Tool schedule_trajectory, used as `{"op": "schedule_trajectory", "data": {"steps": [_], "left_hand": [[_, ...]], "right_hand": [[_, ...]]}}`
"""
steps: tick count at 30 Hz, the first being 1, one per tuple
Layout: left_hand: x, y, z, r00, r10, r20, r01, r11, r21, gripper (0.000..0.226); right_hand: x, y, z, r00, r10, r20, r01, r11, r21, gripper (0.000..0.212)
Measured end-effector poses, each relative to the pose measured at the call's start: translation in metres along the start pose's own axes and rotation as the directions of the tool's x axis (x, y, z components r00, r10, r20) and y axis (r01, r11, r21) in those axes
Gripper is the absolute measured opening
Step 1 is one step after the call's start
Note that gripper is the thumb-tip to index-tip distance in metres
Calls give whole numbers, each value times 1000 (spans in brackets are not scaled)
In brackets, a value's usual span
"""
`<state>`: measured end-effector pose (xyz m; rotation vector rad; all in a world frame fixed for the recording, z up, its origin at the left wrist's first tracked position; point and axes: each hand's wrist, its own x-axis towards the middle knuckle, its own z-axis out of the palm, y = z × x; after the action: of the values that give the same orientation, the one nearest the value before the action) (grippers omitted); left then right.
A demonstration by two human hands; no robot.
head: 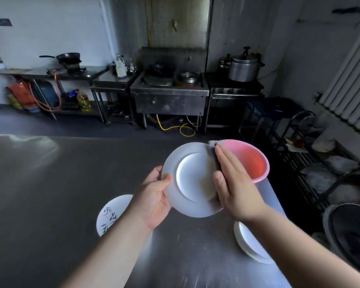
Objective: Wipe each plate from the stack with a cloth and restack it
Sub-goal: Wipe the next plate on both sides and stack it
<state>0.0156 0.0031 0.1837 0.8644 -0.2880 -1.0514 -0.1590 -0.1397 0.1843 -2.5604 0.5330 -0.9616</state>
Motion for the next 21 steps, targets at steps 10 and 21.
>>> {"op": "schedule_trajectory", "data": {"steps": [10, 21], "left_hand": [[18, 25, -21, 997, 52, -56, -57, 994, -93, 23], [21, 33, -24, 999, 33, 2, -32, 979, -202, 27]], "right_hand": [[-22, -30, 54, 993, 92, -67, -94, 995, -38, 65], [17, -42, 64, 965, 195, -176, -177, 978, 113, 60]]}}
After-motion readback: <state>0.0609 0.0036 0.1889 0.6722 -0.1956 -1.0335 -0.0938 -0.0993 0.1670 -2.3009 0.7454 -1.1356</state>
